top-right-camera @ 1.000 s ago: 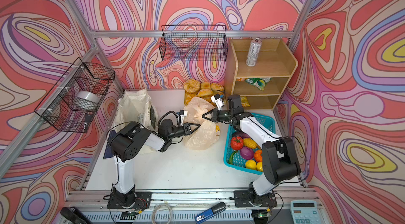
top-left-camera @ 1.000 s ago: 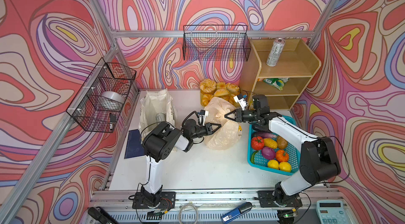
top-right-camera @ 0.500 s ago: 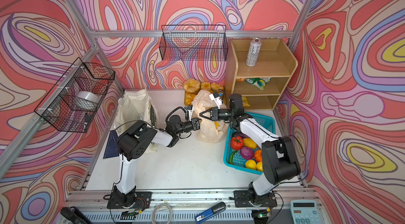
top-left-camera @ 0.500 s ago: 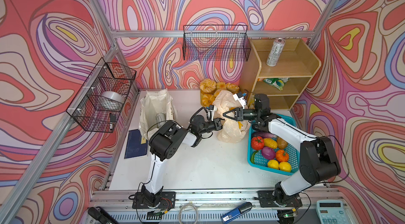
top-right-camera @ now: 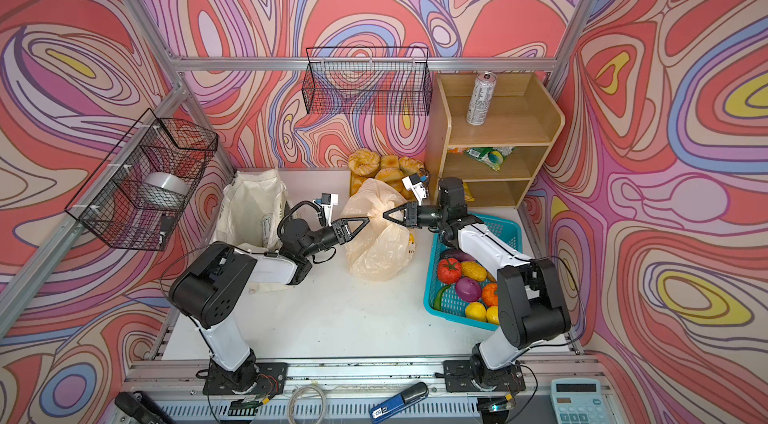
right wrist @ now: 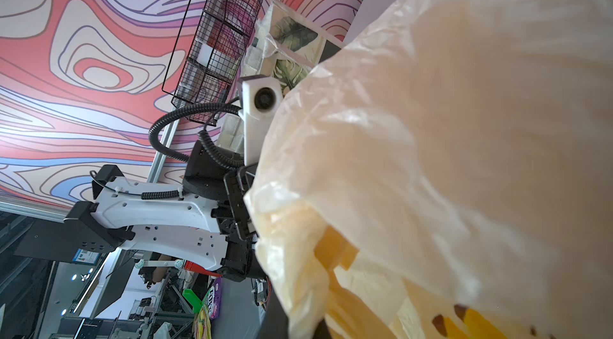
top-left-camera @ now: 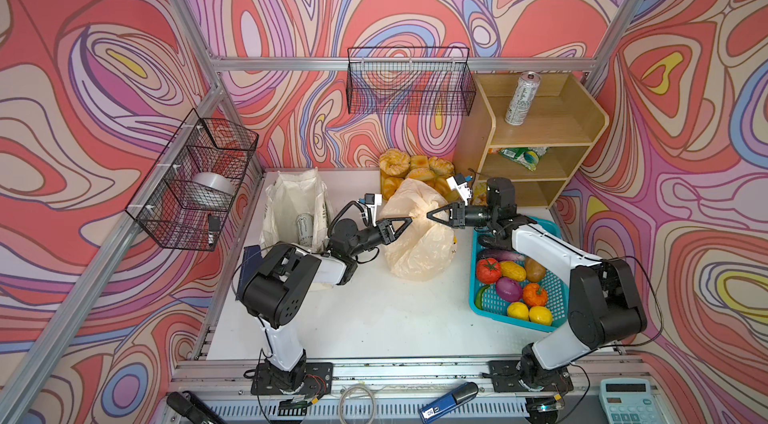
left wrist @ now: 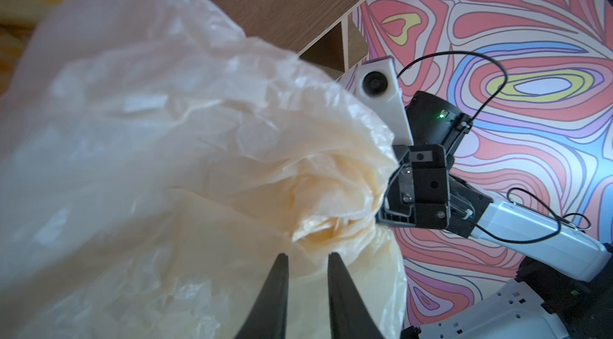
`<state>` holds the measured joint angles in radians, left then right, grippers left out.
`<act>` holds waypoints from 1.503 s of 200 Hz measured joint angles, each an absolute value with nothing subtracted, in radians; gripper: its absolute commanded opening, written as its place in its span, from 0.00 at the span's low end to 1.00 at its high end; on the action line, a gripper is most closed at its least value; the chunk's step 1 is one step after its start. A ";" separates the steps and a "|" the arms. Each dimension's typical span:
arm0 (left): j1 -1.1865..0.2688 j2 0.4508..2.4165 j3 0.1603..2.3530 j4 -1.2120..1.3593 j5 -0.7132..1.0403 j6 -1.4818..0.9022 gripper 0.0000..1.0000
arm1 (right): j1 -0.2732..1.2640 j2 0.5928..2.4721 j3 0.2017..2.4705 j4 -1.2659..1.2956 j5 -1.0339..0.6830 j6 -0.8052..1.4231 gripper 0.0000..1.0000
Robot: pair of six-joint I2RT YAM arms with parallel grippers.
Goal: Place the mixed food into the grocery bags and tie them
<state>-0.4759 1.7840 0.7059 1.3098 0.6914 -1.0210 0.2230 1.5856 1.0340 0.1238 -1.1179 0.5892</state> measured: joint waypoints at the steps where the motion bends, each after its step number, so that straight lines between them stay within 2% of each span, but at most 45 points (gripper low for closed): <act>1: -0.476 1.781 0.706 1.310 0.691 -1.021 0.27 | 0.223 1.586 1.034 0.124 -1.118 0.589 0.00; 81: -0.471 1.767 0.722 1.310 0.668 -1.025 0.28 | 0.223 1.586 1.031 0.136 -1.121 0.597 0.00; 121: -0.471 1.799 0.773 1.309 0.670 -1.033 0.24 | 0.223 1.583 1.017 0.143 -1.123 0.597 0.00; 156: -0.476 1.824 0.818 1.310 0.672 -1.044 0.24 | 0.223 1.578 1.010 0.147 -1.124 0.601 0.00; 225: -0.479 1.834 0.754 1.310 0.621 -1.036 0.25 | 0.223 1.574 1.010 0.150 -1.123 0.605 0.00; 269: -0.481 1.835 0.751 1.310 0.625 -1.032 0.20 | 0.223 1.574 1.010 0.150 -1.123 0.605 0.00; 300: -0.498 1.848 0.765 1.310 0.640 -1.032 0.23 | 0.223 1.574 1.010 0.150 -1.122 0.604 0.00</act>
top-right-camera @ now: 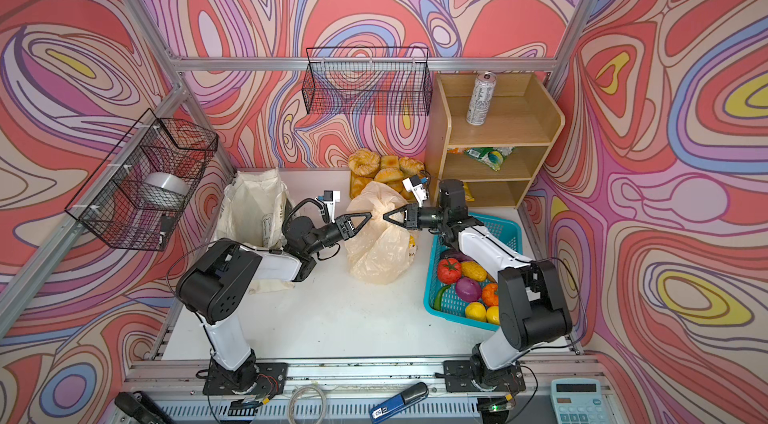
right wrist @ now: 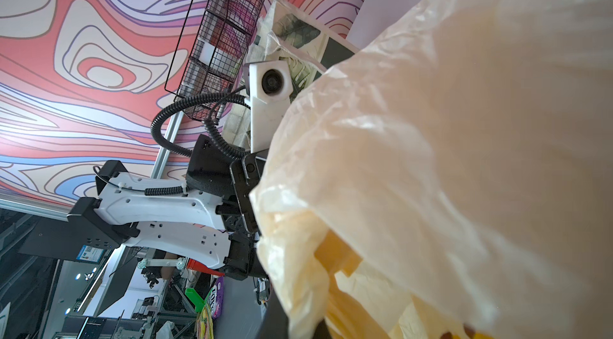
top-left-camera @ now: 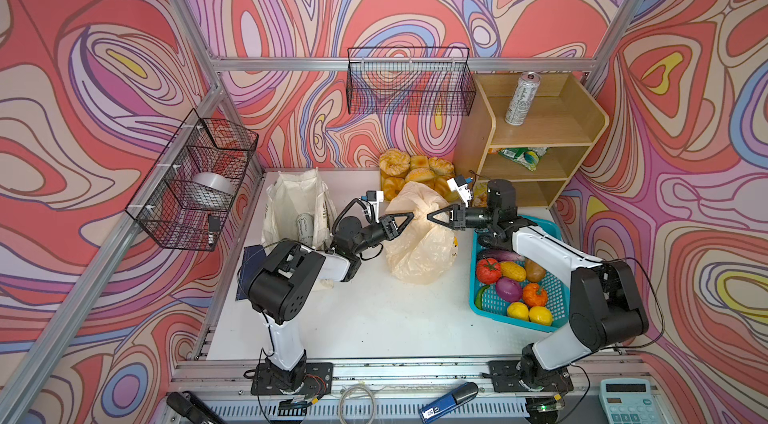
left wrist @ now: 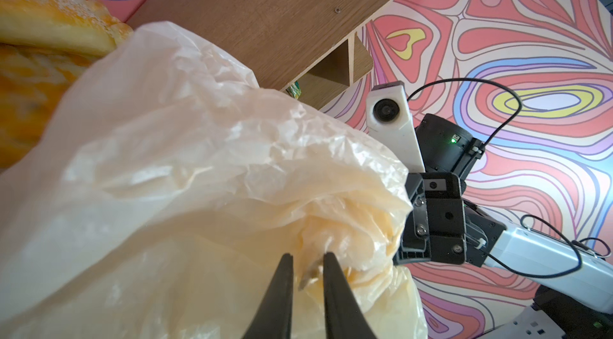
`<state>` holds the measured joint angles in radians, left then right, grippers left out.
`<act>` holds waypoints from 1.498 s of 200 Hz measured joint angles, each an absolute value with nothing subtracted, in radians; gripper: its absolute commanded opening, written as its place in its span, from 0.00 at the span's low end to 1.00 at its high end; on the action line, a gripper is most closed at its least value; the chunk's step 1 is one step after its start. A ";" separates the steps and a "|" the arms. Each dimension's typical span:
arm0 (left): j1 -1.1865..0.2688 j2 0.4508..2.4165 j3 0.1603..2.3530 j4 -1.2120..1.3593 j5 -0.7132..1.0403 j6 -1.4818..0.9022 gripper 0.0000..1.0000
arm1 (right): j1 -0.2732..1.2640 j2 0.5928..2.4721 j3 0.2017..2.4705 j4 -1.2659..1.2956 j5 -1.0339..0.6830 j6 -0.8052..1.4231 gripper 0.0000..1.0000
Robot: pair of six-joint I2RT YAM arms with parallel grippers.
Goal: Place the mixed food into the grocery bags and tie them
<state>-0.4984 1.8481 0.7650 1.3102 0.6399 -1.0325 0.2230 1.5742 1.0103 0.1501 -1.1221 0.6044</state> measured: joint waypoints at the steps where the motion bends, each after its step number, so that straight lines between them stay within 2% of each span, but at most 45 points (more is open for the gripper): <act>1: -0.499 1.848 0.766 1.310 0.641 -1.032 0.23 | 0.223 1.574 1.010 0.150 -1.122 0.605 0.00; 75: -0.518 1.865 0.804 1.308 0.662 -1.032 0.25 | 0.223 1.574 1.010 0.150 -1.121 0.604 0.00; 104: -0.518 1.883 0.852 1.308 0.667 -1.037 0.00 | 0.222 1.573 1.008 0.150 -1.114 0.603 0.00; 144: -0.519 1.894 0.877 1.306 0.677 -1.041 0.00 | 0.222 1.568 1.008 0.142 -1.099 0.595 0.00; 159: -0.519 1.894 0.875 1.306 0.674 -1.044 0.00 | 0.222 1.560 1.008 0.124 -1.087 0.592 0.33; 167: -0.518 1.894 0.872 1.306 0.668 -1.048 0.00 | 0.220 1.549 1.010 0.099 -1.071 0.584 0.43; 175: -0.517 1.894 0.867 1.307 0.663 -1.051 0.00 | 0.217 1.534 1.010 0.075 -1.050 0.574 0.48; 203: -0.514 1.898 0.851 1.307 0.661 -1.065 0.00 | 0.176 1.430 1.010 -0.019 -0.949 0.548 0.52; 242: -0.508 1.917 0.850 1.307 0.661 -1.078 0.00 | 0.101 1.267 1.005 -0.137 -0.758 0.511 0.51; 299: -0.502 1.961 0.850 1.307 0.665 -1.094 0.00 | 0.115 1.285 0.922 -0.363 -0.630 0.420 0.50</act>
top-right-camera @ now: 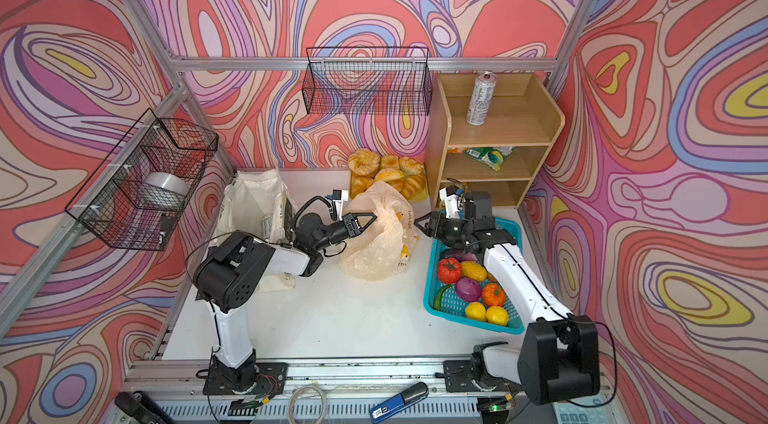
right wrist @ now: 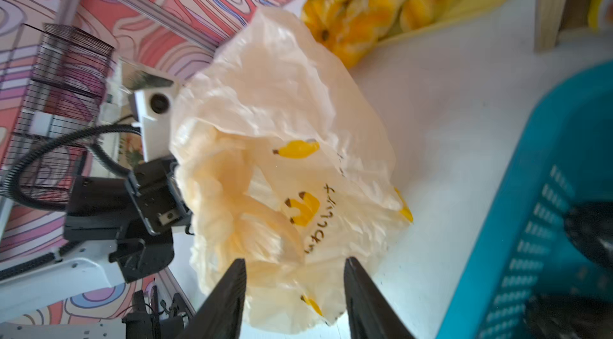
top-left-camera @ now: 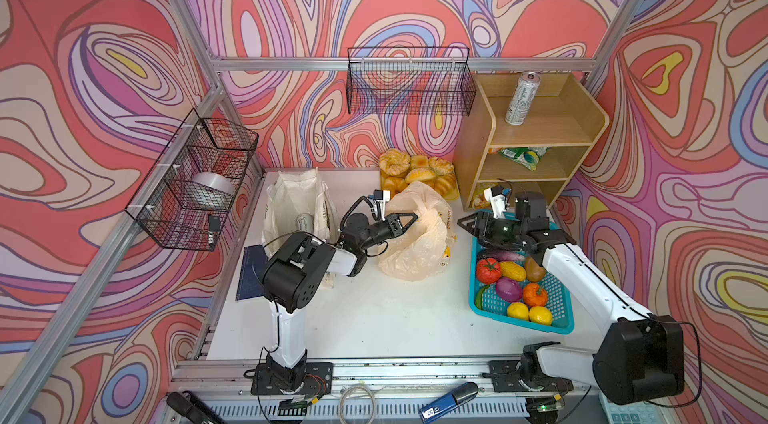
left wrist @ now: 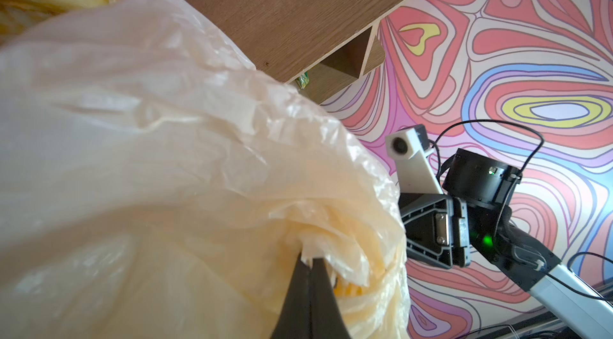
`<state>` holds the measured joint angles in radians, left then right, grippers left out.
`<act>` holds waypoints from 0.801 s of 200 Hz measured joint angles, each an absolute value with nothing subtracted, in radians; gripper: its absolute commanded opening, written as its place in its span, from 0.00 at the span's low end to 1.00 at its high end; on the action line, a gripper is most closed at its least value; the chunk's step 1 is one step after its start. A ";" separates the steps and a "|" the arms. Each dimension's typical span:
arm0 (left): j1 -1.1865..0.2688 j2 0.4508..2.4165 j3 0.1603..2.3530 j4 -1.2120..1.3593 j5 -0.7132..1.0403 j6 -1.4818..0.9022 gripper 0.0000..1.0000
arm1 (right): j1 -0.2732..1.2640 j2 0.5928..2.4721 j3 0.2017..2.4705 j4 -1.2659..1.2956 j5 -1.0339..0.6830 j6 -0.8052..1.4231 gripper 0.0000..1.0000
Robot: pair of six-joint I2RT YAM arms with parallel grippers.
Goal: Place the mixed food into the grocery bags and tie them
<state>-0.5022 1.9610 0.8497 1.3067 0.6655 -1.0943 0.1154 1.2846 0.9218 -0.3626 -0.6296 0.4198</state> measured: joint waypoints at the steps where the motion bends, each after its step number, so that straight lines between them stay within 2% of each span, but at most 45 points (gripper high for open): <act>1: -0.502 1.962 0.850 1.307 0.665 -1.094 0.00 | 0.117 1.285 0.921 -0.365 -0.629 0.419 0.50; 58: -0.502 1.975 0.850 1.307 0.666 -1.097 0.00 | 0.247 1.324 0.912 -0.418 -0.590 0.374 0.51; 127: -0.502 1.980 0.850 1.307 0.674 -1.101 0.00 | 0.276 1.450 0.982 -0.385 -0.573 0.361 0.50; 133: -0.502 1.981 0.850 1.307 0.675 -1.101 0.00 | 0.276 1.455 0.989 -0.382 -0.573 0.360 0.47; 138: -0.502 1.981 0.850 1.307 0.677 -1.102 0.00 | 0.277 1.457 0.996 -0.379 -0.574 0.357 0.41; 155: -0.502 1.982 0.850 1.307 0.679 -1.105 0.00 | 0.277 1.467 1.019 -0.367 -0.580 0.352 0.02; 160: -0.502 1.982 0.850 1.307 0.680 -1.105 0.00 | 0.277 1.469 1.025 -0.361 -0.582 0.353 0.00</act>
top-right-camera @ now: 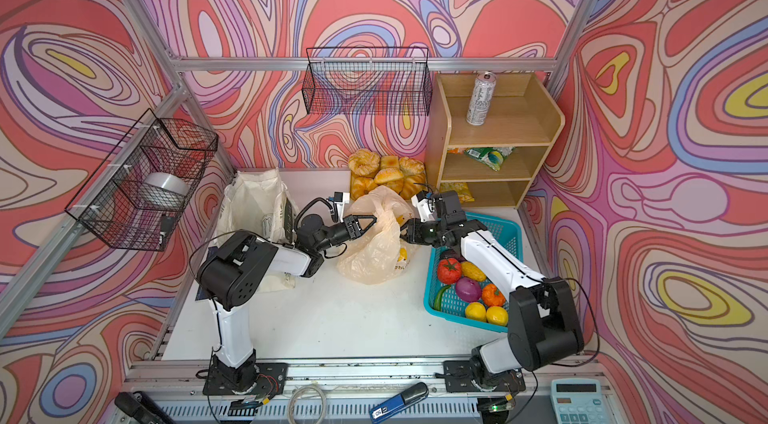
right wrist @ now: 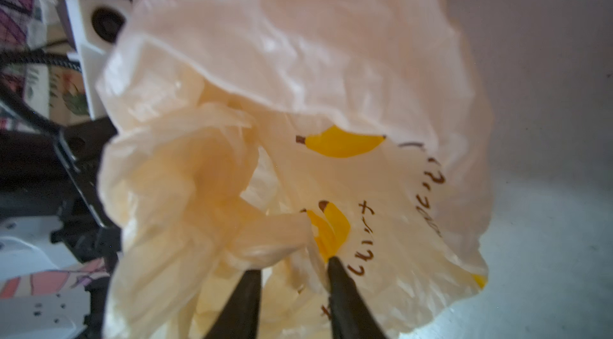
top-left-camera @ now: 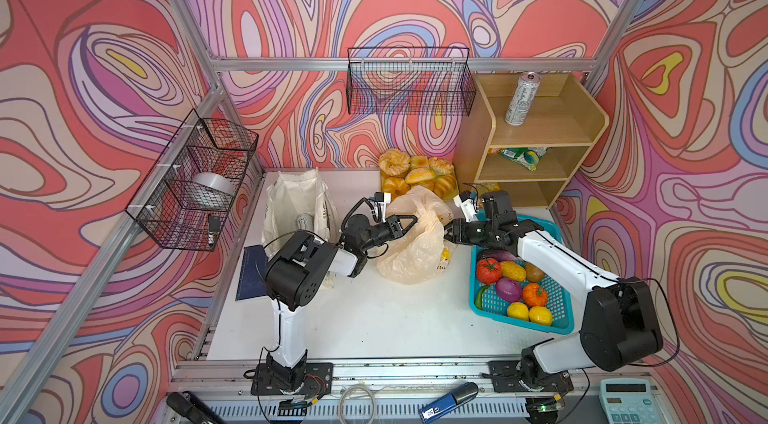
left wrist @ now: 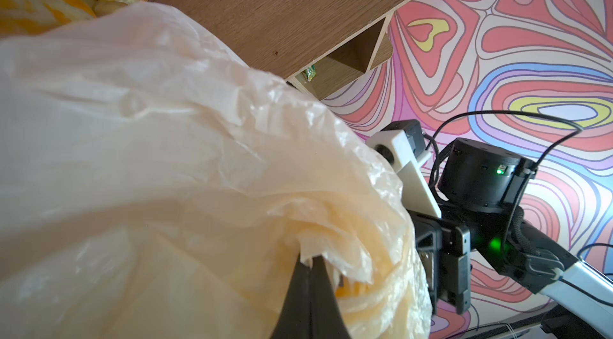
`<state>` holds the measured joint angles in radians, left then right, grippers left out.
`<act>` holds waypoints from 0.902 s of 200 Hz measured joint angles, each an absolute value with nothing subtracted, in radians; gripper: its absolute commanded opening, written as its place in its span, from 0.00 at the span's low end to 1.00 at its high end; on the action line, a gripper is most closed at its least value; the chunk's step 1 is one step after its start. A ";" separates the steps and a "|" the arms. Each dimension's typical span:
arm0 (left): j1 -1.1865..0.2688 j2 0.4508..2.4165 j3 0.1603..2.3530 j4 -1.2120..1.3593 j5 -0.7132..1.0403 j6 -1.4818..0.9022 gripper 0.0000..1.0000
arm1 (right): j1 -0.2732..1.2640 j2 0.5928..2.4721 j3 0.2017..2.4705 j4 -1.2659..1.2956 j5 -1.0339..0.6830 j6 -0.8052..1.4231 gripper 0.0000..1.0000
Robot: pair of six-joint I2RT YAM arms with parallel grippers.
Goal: Place the mixed food into the grocery bags and tie them
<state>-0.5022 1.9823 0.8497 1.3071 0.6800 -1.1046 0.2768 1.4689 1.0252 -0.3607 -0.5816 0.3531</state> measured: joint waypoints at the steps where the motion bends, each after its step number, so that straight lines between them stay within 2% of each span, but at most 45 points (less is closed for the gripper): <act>1: -0.502 1.982 0.850 1.307 0.680 -1.105 0.00 | 0.277 1.469 1.026 -0.360 -0.581 0.353 0.00; 45: -0.492 1.985 0.850 1.307 0.693 -1.130 0.00 | 0.267 1.482 1.036 -0.345 -0.514 0.382 0.00; 87: -0.449 1.911 0.827 1.293 0.751 -1.155 0.00 | 0.127 1.476 0.974 -0.278 -0.449 0.502 0.00; 153: -0.439 1.880 0.823 1.289 0.770 -1.173 0.00 | 0.135 1.448 0.969 -0.237 -0.466 0.552 0.00; 180: -0.446 1.882 0.857 1.290 0.766 -1.188 0.00 | 0.199 1.458 0.990 -0.254 -0.439 0.550 0.00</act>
